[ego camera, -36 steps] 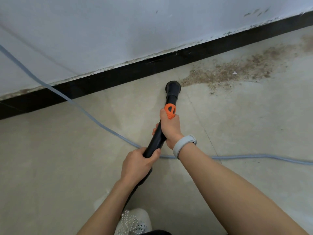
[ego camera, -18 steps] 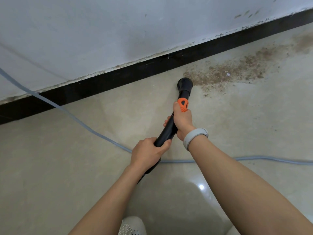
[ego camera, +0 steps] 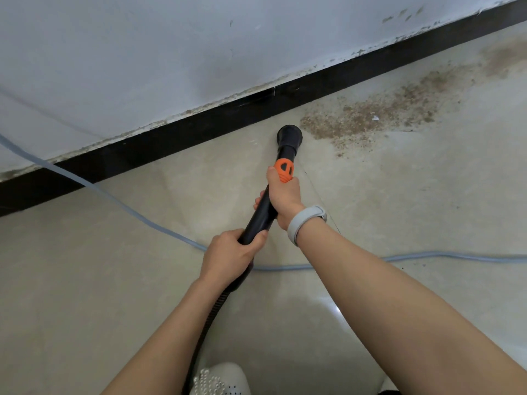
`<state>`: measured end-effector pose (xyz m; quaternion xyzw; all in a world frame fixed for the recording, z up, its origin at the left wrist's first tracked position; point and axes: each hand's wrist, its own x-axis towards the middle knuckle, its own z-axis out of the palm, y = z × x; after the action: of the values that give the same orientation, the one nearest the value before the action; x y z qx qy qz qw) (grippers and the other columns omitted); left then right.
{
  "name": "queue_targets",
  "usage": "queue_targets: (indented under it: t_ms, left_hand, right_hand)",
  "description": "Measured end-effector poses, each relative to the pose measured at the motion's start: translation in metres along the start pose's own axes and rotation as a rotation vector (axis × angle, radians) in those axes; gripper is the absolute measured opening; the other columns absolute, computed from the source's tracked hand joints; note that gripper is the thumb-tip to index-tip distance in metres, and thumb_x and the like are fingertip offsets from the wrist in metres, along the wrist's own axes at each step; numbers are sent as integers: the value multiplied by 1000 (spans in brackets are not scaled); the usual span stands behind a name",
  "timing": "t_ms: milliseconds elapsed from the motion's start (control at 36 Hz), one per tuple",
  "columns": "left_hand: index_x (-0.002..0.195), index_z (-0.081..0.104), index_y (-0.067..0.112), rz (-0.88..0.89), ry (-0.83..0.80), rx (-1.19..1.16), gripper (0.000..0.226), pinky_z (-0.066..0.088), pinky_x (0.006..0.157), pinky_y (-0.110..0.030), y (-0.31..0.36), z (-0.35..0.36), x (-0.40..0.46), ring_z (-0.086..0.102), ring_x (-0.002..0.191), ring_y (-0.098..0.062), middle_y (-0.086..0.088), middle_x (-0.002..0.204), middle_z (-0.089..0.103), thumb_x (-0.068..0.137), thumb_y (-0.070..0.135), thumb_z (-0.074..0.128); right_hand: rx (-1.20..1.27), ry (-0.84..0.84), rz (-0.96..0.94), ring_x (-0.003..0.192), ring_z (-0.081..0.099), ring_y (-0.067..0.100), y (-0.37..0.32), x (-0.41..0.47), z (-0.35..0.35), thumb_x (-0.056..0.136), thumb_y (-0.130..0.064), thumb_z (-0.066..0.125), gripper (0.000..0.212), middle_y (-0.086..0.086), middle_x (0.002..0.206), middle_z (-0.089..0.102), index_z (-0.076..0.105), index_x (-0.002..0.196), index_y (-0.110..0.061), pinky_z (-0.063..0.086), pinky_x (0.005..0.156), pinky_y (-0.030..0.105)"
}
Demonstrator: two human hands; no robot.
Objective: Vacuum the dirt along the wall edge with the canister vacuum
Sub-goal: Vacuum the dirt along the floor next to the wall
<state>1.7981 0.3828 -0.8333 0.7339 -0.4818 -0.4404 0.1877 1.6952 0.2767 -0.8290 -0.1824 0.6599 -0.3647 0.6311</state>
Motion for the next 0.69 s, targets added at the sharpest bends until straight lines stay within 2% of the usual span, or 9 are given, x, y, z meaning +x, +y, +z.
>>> queue_targets:
  t_ms: [167,278,389,500,556,694]
  left_hand:
    - [64,60,15,42,-82,71,58,56,61,-40,14,12,1,65,56,-22,-2,55,66,67,72,47]
    - [61,56,17,27,-77,110,59,52,57,-39,-3,16,-21,62,53,-19,-1,53,63,64,75,44]
    - [65,59,18,-17,-70,73,56,54,58,-42,-28,10,-42,63,51,-19,1,52,64,62,73,46]
    - [71,60,36,1,-95,63,38,54,57,-39,-39,5,-54,63,48,-15,2,51,65,64,71,47]
    - [71,59,39,23,-122,91,36,53,58,-38,-37,6,-57,63,49,-14,3,52,65,64,72,46]
    - [62,57,24,69,-190,188,52,49,56,-34,-32,11,-62,62,53,-14,5,54,64,62,74,43]
  right_hand:
    - [48,77,8,43,53,20,-6,-1,-26,95,-34,55,37,11,66,50,41,117,-8,50,43,28]
    - [87,71,11,38,51,18,18,-18,-34,95,-32,55,29,9,64,49,40,110,-11,50,43,28]
    - [95,55,7,36,50,16,41,-38,-25,95,-30,55,26,8,61,47,39,105,-12,49,42,27]
    - [106,71,16,36,49,16,53,-52,-20,95,-32,55,25,7,61,48,38,97,-15,49,42,27]
    - [116,99,13,37,49,17,55,-57,-26,95,-32,55,24,7,62,48,38,95,-15,49,43,27]
    - [171,198,13,35,50,16,59,-68,-47,97,-31,53,26,9,64,48,39,104,-11,49,42,27]
